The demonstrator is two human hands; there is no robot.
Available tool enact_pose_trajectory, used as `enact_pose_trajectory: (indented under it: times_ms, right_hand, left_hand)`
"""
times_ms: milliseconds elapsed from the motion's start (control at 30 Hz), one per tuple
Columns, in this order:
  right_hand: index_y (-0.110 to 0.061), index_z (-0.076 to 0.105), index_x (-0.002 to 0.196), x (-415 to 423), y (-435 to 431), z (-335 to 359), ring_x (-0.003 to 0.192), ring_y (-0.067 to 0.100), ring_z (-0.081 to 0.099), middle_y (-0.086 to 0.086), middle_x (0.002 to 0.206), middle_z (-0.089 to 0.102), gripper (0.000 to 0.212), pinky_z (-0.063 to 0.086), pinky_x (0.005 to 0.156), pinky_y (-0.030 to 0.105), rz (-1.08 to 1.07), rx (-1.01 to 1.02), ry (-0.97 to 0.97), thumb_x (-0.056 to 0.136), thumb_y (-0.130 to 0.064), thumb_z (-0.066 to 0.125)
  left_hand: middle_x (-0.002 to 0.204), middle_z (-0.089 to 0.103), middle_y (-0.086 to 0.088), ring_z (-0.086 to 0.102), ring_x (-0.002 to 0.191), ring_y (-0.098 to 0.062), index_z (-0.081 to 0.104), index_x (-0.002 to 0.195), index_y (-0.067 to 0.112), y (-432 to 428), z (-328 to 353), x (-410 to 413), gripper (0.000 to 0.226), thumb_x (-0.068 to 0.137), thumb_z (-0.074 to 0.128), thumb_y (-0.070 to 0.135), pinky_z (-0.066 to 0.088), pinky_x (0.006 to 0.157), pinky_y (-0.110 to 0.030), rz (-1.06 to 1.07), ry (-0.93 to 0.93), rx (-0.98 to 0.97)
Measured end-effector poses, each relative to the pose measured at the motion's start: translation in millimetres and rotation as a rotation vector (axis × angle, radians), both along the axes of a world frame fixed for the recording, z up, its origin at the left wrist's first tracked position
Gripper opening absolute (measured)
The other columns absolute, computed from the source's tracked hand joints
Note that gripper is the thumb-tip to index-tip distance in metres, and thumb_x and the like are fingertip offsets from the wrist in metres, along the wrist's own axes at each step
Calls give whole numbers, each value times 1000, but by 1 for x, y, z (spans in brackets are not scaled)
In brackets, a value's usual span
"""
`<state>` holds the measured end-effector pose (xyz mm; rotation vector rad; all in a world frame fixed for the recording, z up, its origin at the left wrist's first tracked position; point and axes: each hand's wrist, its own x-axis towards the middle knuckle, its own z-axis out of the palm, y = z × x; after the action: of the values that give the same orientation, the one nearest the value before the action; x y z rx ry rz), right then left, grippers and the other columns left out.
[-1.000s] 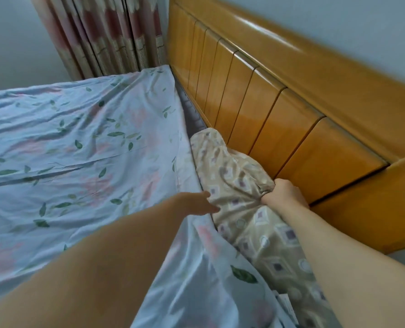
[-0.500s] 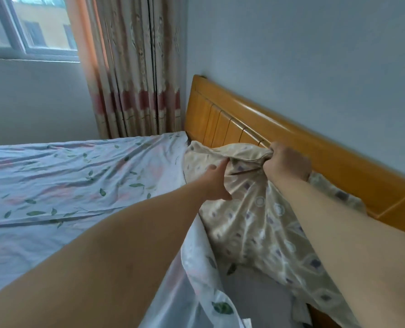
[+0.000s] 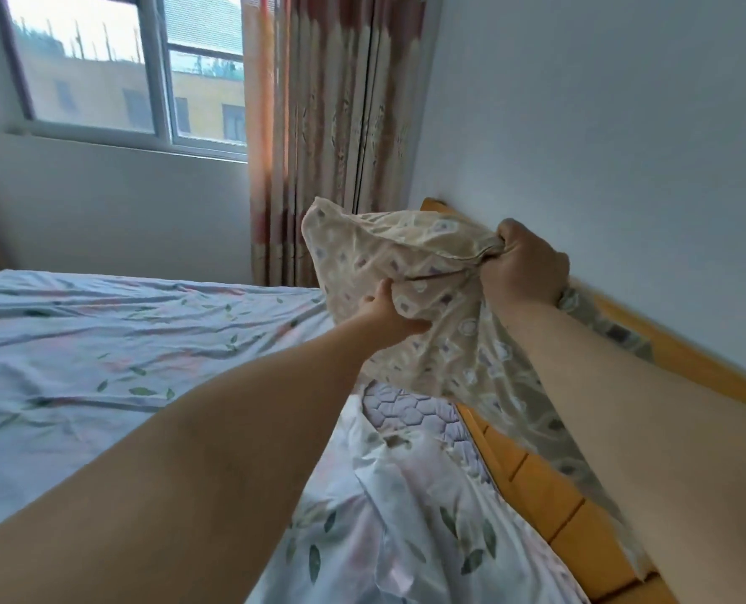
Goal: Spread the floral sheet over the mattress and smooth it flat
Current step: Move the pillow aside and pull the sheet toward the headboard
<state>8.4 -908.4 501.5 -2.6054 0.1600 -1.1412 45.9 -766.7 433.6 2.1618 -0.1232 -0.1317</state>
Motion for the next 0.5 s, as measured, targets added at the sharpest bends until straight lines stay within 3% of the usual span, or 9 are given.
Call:
enact_pose_trajectory:
  times_ms: [100, 167, 233, 300, 433, 500]
  right_hand:
    - [-18, 22, 58, 13, 43, -9, 84, 35, 54, 11, 78, 59, 38, 35, 80, 37, 84, 78, 7, 83, -8, 48]
    - [-19, 24, 57, 22, 77, -21, 74, 28, 42, 1, 66, 47, 38, 32, 74, 35, 156, 114, 30, 84, -8, 48]
    - [-19, 26, 57, 29, 110, -34, 71, 25, 40, -4, 60, 39, 36, 28, 70, 32, 240, 156, 55, 84, -8, 48]
    - [-20, 26, 57, 34, 150, -49, 69, 25, 41, -6, 56, 35, 35, 26, 66, 31, 337, 197, 88, 83, -8, 47]
    - [-18, 26, 55, 38, 224, -78, 68, 25, 42, -3, 54, 33, 35, 25, 62, 32, 501, 326, 177, 79, -4, 48]
    - [-17, 28, 56, 37, 255, -90, 70, 25, 41, -3, 57, 36, 33, 29, 63, 32, 569, 404, 246, 77, -1, 48]
  left_hand:
    - [150, 31, -7, 39, 133, -36, 14, 148, 32, 35, 8, -15, 84, 82, 56, 61, 43, 101, -53, 44, 239, -504]
    - [136, 42, -3, 44, 126, -31, 35, 139, 27, 62, 10, -19, 69, 84, 50, 64, 41, 103, -55, 122, 265, -692]
    - [121, 52, -2, 49, 112, -28, 50, 121, 27, 88, 7, -17, 50, 85, 49, 63, 41, 104, -54, 210, 271, -783]
    - [117, 58, -2, 52, 105, -27, 55, 111, 25, 121, -3, -14, 45, 85, 50, 61, 41, 103, -50, 315, 284, -814]
    - [113, 58, -1, 52, 98, -24, 42, 137, 21, 186, -23, -21, 70, 81, 58, 59, 44, 94, -44, 534, 290, -819]
    - [101, 57, 1, 50, 97, -20, 48, 131, 18, 214, -30, -29, 58, 85, 58, 52, 43, 93, -37, 620, 283, -832]
